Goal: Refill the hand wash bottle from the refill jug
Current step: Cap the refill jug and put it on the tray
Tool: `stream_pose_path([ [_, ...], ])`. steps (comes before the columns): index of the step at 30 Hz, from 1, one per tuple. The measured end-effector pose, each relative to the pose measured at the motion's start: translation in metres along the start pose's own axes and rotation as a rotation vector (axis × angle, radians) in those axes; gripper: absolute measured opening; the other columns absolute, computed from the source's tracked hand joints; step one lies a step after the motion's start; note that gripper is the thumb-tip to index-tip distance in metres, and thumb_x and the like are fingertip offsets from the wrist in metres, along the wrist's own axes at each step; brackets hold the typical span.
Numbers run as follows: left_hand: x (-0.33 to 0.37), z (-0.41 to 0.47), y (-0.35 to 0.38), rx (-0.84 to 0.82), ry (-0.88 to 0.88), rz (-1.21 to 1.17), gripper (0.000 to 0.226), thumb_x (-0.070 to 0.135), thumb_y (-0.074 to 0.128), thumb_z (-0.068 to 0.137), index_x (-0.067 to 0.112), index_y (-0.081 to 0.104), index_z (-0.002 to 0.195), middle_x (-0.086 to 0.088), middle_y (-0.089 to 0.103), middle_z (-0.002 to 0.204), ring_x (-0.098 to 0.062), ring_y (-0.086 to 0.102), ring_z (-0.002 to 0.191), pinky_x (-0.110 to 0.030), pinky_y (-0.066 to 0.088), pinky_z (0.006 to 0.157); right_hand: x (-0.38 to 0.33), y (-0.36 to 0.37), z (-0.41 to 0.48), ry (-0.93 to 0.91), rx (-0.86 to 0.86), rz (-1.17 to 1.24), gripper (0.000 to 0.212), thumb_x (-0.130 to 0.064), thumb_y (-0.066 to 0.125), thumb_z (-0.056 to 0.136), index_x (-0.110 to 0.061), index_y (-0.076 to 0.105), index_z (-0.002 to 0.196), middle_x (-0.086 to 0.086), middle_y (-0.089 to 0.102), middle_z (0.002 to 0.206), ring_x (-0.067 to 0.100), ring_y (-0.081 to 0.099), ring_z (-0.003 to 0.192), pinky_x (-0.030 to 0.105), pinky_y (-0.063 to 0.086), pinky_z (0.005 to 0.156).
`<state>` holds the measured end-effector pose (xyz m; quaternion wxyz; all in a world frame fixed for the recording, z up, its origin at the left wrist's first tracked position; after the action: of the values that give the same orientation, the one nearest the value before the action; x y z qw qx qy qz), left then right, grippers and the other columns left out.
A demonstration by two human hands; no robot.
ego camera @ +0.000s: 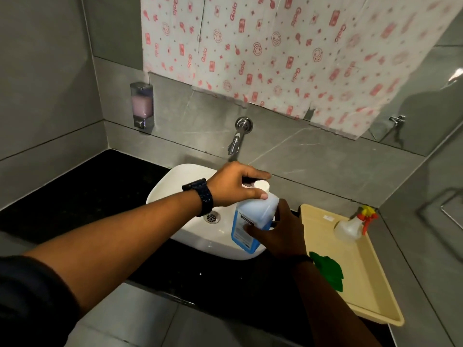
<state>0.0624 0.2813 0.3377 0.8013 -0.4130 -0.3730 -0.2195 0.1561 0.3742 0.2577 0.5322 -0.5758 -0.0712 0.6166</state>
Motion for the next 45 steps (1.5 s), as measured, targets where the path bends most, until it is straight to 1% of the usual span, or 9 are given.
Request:
stream_pose_path([
  [4, 0.008, -0.003, 0.016, -0.103, -0.002, -0.083, 0.063, -0.002, 0.066, 0.074, 0.015, 0.049, 0.133, -0.003, 0.067, 0.116, -0.006, 0.06, 0.109, -0.023, 0.044, 0.099, 0.004, -0.001, -0.001, 0.01, -0.021, 0.0, 0.074, -0.066, 0.07, 0.049, -0.035, 0.044, 0.11, -0.007, 0.065, 0.109, 0.005, 0.06, 0.086, 0.024, 0.055, 0.073],
  [13, -0.012, 0.003, 0.006, 0.111, -0.107, -0.146, 0.077, 0.037, 0.085, 0.057, 0.026, 0.054, 0.127, 0.006, 0.064, 0.116, -0.005, 0.056, 0.111, -0.018, 0.044, 0.093, -0.005, -0.006, -0.002, -0.005, -0.013, 0.049, 0.074, -0.069, 0.07, 0.048, -0.037, 0.04, 0.108, -0.006, 0.065, 0.11, 0.011, 0.064, 0.09, 0.029, 0.058, 0.072],
  [17, -0.034, -0.004, -0.015, 0.229, -0.156, -0.164, 0.058, 0.029, 0.086, 0.059, 0.025, 0.065, 0.113, 0.004, 0.068, 0.099, -0.003, 0.06, 0.089, -0.008, 0.045, 0.072, 0.003, -0.014, -0.002, 0.025, 0.013, 0.049, 0.067, -0.062, 0.075, 0.052, -0.037, 0.041, 0.104, -0.009, 0.064, 0.109, 0.006, 0.06, 0.083, 0.015, 0.051, 0.066],
  [22, -0.026, -0.005, -0.012, 0.252, -0.113, -0.263, 0.031, 0.008, 0.071, 0.078, 0.016, 0.067, 0.107, -0.001, 0.072, 0.08, -0.002, 0.064, 0.079, -0.017, 0.049, 0.081, 0.005, -0.014, 0.002, 0.021, 0.006, 0.024, 0.066, -0.063, 0.073, 0.052, -0.038, 0.039, 0.103, -0.008, 0.064, 0.111, 0.006, 0.059, 0.084, 0.017, 0.051, 0.068],
  [27, -0.013, 0.002, 0.008, 0.131, -0.101, -0.18, 0.052, 0.035, 0.08, 0.066, 0.024, 0.065, 0.115, 0.012, 0.068, 0.106, -0.001, 0.061, 0.098, -0.009, 0.046, 0.08, 0.002, -0.012, 0.006, 0.004, -0.009, 0.042, 0.076, -0.067, 0.07, 0.053, -0.028, 0.045, 0.113, -0.004, 0.066, 0.111, 0.01, 0.063, 0.09, 0.026, 0.057, 0.073],
  [33, -0.014, 0.004, -0.002, 0.215, -0.11, -0.168, 0.067, 0.031, 0.085, 0.06, 0.026, 0.058, 0.12, 0.005, 0.07, 0.099, -0.008, 0.061, 0.1, -0.037, 0.045, 0.098, 0.002, -0.013, 0.01, 0.025, -0.002, 0.015, 0.078, -0.071, 0.068, 0.051, -0.031, 0.044, 0.114, -0.005, 0.066, 0.109, 0.012, 0.065, 0.088, 0.033, 0.058, 0.074],
  [36, -0.017, 0.005, -0.004, 0.217, -0.113, -0.241, 0.058, 0.022, 0.086, 0.06, 0.022, 0.057, 0.11, 0.001, 0.069, 0.097, -0.01, 0.063, 0.097, -0.041, 0.049, 0.093, 0.004, -0.01, 0.014, 0.037, -0.028, 0.016, 0.074, -0.065, 0.071, 0.055, -0.031, 0.044, 0.115, -0.004, 0.066, 0.11, 0.014, 0.065, 0.089, 0.035, 0.058, 0.076],
  [42, -0.019, 0.018, -0.009, 0.156, -0.071, -0.343, 0.057, 0.012, 0.084, 0.061, 0.017, 0.046, 0.103, -0.004, 0.07, 0.098, -0.009, 0.065, 0.094, -0.029, 0.053, 0.085, 0.002, -0.01, 0.025, 0.047, -0.079, 0.117, 0.062, -0.051, 0.08, 0.057, -0.042, 0.045, 0.108, -0.007, 0.064, 0.11, 0.014, 0.065, 0.09, 0.032, 0.057, 0.077],
  [45, -0.037, 0.025, -0.009, 0.13, -0.079, -0.34, 0.079, 0.018, 0.089, 0.051, 0.026, 0.044, 0.116, 0.006, 0.067, 0.105, 0.006, 0.057, 0.101, -0.006, 0.043, 0.082, -0.001, -0.017, 0.036, 0.032, -0.089, 0.167, 0.065, -0.044, 0.083, 0.056, -0.04, 0.048, 0.11, -0.013, 0.063, 0.106, 0.012, 0.066, 0.09, 0.03, 0.059, 0.072],
])
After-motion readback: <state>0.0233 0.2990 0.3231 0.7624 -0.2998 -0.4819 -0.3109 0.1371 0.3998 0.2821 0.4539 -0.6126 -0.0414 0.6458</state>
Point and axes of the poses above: each hand's wrist, its own z-axis towards the middle knuckle, its own y-axis out of the palm, x = y × z, the point moved 10 cm from there along z, towards the middle knuckle
